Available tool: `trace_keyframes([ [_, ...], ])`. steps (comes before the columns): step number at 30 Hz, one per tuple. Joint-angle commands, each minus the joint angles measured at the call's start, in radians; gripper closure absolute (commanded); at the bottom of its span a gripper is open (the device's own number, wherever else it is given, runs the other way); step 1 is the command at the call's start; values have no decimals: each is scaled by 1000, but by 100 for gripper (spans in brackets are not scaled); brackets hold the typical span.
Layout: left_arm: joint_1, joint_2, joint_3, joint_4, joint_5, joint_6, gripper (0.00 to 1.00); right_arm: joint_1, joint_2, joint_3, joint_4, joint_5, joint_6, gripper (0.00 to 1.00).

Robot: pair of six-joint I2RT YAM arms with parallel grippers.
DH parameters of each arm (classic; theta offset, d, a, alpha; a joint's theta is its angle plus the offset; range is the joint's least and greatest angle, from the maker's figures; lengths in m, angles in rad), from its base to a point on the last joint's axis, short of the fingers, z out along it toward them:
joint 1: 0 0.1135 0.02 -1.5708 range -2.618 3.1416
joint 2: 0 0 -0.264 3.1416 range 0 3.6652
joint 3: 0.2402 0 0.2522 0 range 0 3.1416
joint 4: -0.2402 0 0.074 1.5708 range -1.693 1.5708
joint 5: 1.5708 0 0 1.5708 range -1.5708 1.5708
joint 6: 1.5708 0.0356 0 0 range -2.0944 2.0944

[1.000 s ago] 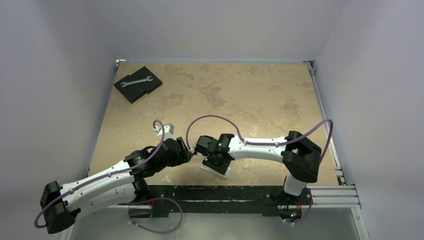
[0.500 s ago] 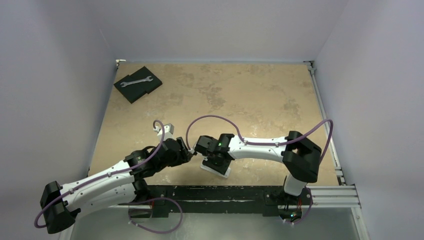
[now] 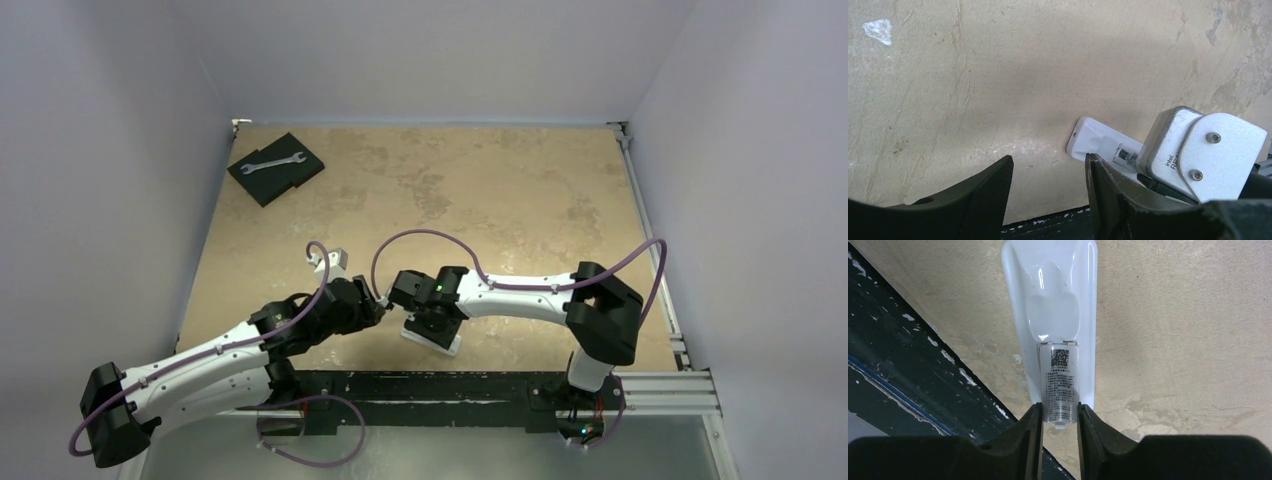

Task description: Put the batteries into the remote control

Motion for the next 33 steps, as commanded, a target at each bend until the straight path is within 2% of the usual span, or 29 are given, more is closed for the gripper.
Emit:
trace_keyframes([
  [1, -3, -14, -4, 24, -7, -4, 46, 2, -17, 44, -13, -22, -13, 81],
  [33, -4, -4, -5, 40, 4, -3, 46, 8, -21, 18, -12, -28, -10, 82],
])
